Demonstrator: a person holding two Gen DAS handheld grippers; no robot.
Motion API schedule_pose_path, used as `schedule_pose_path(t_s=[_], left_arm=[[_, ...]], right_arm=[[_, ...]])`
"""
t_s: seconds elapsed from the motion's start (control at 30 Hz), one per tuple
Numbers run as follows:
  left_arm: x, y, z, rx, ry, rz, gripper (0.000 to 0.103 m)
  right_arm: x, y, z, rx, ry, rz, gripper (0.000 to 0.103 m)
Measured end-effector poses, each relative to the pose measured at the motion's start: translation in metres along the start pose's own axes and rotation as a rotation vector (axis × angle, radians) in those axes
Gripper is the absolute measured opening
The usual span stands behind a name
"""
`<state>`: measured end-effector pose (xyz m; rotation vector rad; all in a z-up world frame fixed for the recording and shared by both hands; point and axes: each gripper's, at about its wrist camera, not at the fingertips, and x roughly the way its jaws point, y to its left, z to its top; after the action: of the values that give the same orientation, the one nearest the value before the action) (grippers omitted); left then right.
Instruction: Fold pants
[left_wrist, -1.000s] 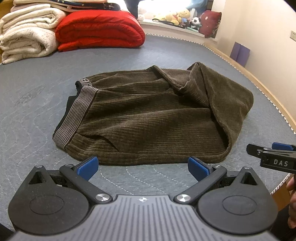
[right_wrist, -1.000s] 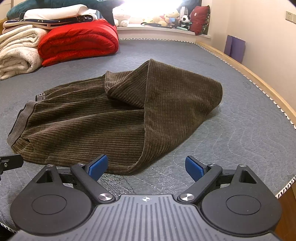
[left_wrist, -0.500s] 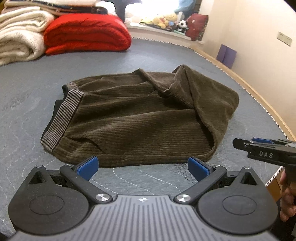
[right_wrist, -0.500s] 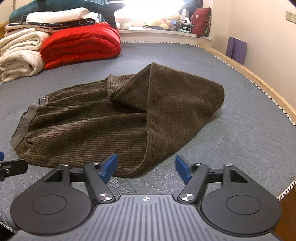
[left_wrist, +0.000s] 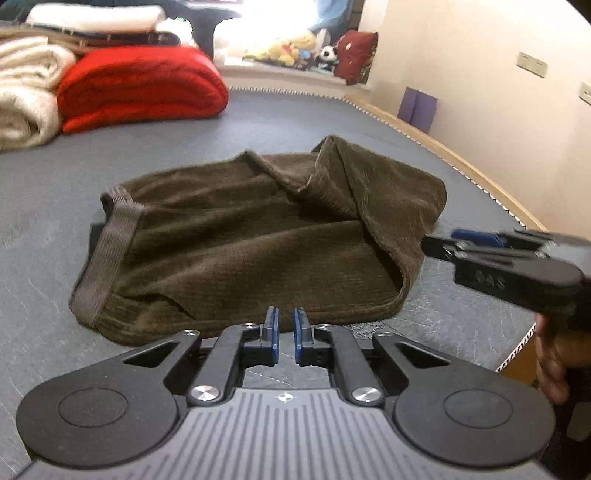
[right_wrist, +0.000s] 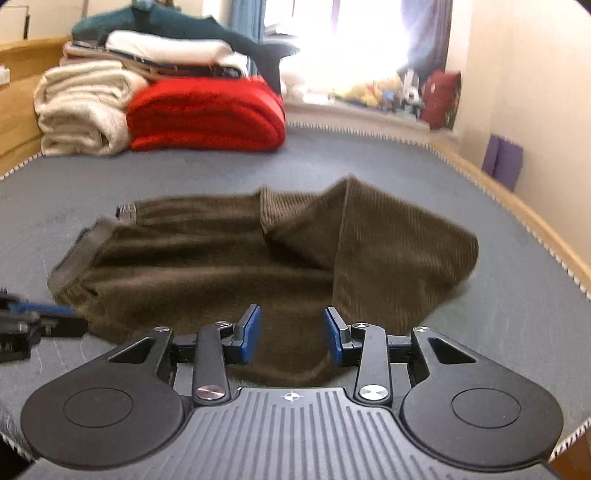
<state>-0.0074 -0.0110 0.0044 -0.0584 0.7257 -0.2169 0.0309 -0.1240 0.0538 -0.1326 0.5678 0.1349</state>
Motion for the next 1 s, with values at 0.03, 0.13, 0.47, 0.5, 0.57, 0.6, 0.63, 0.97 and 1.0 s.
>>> schedule_pose_path(t_s=[0.03, 0.13, 0.47, 0.5, 0.57, 0.6, 0.63, 0.97, 1.0], left_arm=[[-0.004, 0.001, -0.001, 0.012, -0.013, 0.007, 0.008], [-0.02, 0.013, 0.002, -0.006, -0.033, 0.035, 0.009], [-0.052, 0.102, 0.041, 0.035, -0.075, 0.178, 0.01], [-0.044, 0.118, 0.04, 0.008, -0.059, 0.18, 0.01], [-0.023, 0.152, 0.034, -0.056, -0.033, 0.166, 0.01], [-0.012, 0.168, 0.028, -0.101, -0.023, 0.149, 0.01], [0.003, 0.188, 0.022, -0.214, 0.012, 0.137, 0.01], [0.066, 0.248, 0.027, -0.551, 0.045, 0.011, 0.026], [0.073, 0.252, 0.028, -0.569, 0.059, 0.004, 0.037]], right_arm=[[0.002, -0.001, 0.002, 0.02, 0.019, 0.01, 0.039], [0.005, 0.007, 0.007, 0.064, 0.01, 0.033, 0.041], [0.012, 0.036, 0.023, 0.046, 0.037, 0.15, 0.043], [0.014, 0.038, 0.023, 0.04, 0.047, 0.159, 0.042], [0.016, 0.043, 0.023, 0.028, 0.064, 0.165, 0.036], [0.017, 0.046, 0.022, 0.019, 0.076, 0.173, 0.033], [0.019, 0.048, 0.022, 0.01, 0.085, 0.185, 0.032], [0.054, 0.078, 0.006, -0.154, 0.218, 0.256, 0.034], [0.057, 0.085, 0.004, -0.185, 0.227, 0.258, 0.037]])
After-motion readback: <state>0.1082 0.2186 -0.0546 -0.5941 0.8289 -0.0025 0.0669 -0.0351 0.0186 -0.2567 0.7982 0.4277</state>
